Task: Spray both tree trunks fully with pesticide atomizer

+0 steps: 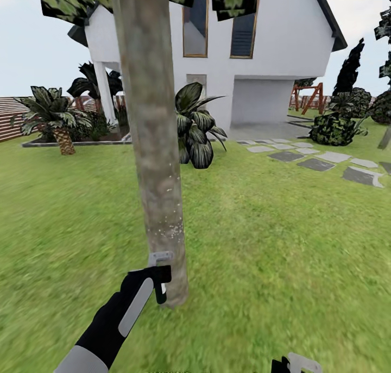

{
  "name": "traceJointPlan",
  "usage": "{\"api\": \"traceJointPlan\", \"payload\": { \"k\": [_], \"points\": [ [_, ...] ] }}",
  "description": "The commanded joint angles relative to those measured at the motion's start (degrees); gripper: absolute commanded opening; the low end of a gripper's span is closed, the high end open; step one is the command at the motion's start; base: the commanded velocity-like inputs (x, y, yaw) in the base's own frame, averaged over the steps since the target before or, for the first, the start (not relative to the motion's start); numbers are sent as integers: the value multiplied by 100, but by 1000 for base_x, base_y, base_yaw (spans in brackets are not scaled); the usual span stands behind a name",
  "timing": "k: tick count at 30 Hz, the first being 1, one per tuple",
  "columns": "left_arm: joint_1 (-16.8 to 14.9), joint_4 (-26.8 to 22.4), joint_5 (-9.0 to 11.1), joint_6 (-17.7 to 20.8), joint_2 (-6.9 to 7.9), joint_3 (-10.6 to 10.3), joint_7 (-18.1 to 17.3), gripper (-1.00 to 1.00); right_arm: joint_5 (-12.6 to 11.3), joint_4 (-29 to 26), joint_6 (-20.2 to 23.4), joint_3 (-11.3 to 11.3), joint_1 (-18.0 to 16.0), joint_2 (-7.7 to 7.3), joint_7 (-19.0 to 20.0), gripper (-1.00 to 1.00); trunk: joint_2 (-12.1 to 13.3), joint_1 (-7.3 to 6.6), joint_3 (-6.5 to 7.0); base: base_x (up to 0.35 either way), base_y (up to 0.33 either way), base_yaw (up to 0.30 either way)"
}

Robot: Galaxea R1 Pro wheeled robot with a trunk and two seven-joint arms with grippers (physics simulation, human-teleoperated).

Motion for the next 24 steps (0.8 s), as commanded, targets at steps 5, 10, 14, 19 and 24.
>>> {"api": "traceJointPlan", "payload": {
  "k": [5, 10, 14, 19, 24],
  "points": [
    [-5, 2, 50, 10, 4, -9, 59, -100, -53, 0, -28, -3, -5, 4, 4, -100, -14, 2, -13, -196, 295, -132],
    [-5, 7, 47, 10, 4, -2, 58, -100, -52, 0, -35, 1, -5, 11, -3, -100, -14, 2, -13, -218, 281, 36],
    [-5, 9, 47, 10, 4, -1, 58, -100, -52, 0, -35, 2, -5, 9, -2, -100, -14, 2, -13, -200, 282, 232],
    [-5, 6, 47, 10, 4, -1, 58, -100, -51, 0, -36, 2, -5, 5, -4, -100, -14, 2, -13, -91, 300, 141],
    [-5, -13, 41, 10, 4, -6, 58, -100, -51, 0, -36, -1, -5, 5, -3, -100, -14, 2, -13, 152, 266, 19]
  ]
}}
